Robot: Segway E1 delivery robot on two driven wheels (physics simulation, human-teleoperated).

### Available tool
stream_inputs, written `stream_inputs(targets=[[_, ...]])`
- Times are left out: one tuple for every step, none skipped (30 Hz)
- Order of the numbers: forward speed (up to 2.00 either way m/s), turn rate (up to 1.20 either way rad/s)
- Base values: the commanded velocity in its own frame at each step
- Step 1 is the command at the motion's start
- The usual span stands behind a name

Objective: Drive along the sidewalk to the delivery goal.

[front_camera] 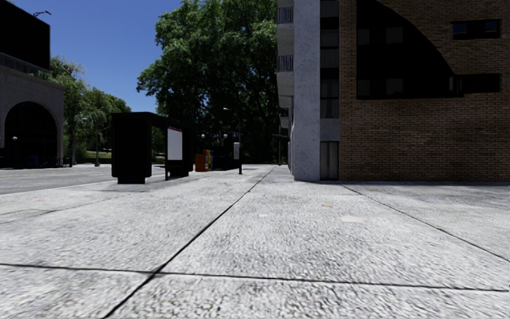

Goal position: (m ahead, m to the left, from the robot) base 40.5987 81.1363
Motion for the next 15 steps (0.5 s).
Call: stream_inputs(targets=[[2.0, 0.0], [2.0, 0.0], [2.0, 0.0], [2.0, 0.0], [2.0, 0.0], [2.0, 0.0], [2.0, 0.0], [2.0, 0.0], [2.0, 0.0], [2.0, 0.0], [2.0, 0.0], [2.0, 0.0], [2.0, 0.0], [2.0, 0.0], [2.0, 0.0]])
